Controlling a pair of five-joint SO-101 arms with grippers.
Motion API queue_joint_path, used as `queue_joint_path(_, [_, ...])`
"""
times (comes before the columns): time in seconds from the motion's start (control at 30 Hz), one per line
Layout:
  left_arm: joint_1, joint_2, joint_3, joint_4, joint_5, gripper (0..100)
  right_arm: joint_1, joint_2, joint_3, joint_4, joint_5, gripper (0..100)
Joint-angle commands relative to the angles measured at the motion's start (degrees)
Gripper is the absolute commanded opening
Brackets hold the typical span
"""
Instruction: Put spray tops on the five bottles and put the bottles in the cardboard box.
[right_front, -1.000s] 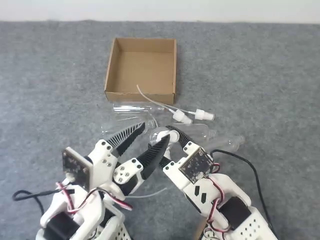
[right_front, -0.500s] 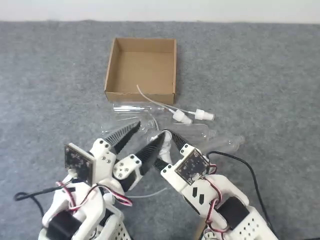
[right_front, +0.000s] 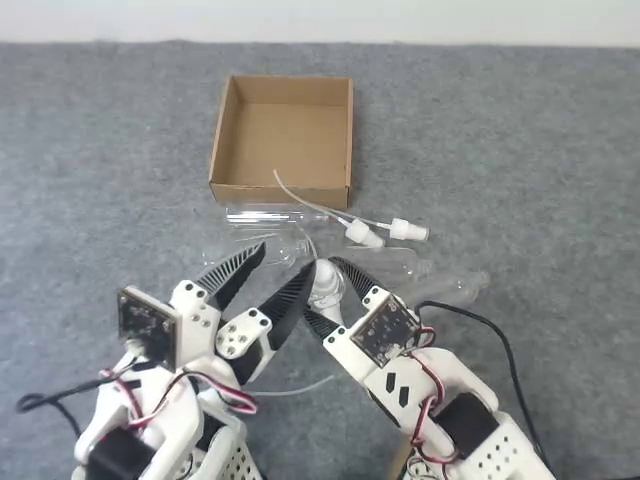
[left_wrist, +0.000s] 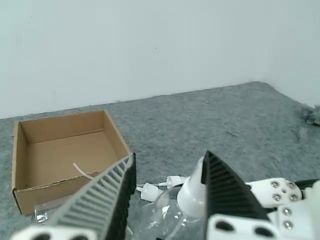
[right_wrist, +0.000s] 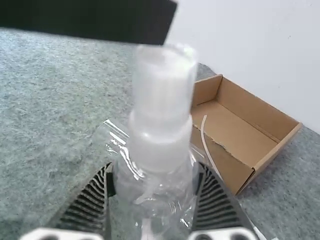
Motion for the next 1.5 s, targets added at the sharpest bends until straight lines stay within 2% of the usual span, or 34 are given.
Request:
queue_joint_path(0.0, [-0.5,-1.1,-3.7,1.8,-0.4,20,0.7,-0.7,-1.3,-0.5,0.0,0.6])
queue_joint_path(0.23, [-2.4,-1.0,-3.9,-2.0,-0.5,20,0.7,-0.7,-1.4,-0.5,0.0,0.6])
queue_joint_path(0.53, [-14.8,-1.0,-3.9,-3.5,-0.5,20,0.7,-0.7,-1.4,-0.3,0.0,0.6])
queue_joint_path(0.8, [-30.2,-1.0,0.0,-3.5,-0.5,20,0.7,-0.8,-1.5,0.0,-0.1,0.6])
queue_joint_path(1.0, [-35.3,-1.0,7.2,-3.6,-0.3,20,0.7,-0.9,-1.6,0.0,-0.1,0.6])
queue_joint_path(1.1, [-36.0,-1.0,10.3,-4.8,-0.2,16,0.7,-0.9,-1.6,0.0,-0.1,0.6])
queue_joint_path(1.3, [-38.9,-1.0,16.5,-10.5,-0.4,1,0.7,-0.9,-1.5,0.0,-0.1,0.6])
queue_joint_path(1.47, [-41.8,-1.0,19.4,-12.9,-0.4,1,0.7,-0.9,-1.8,0.0,-0.4,0.6])
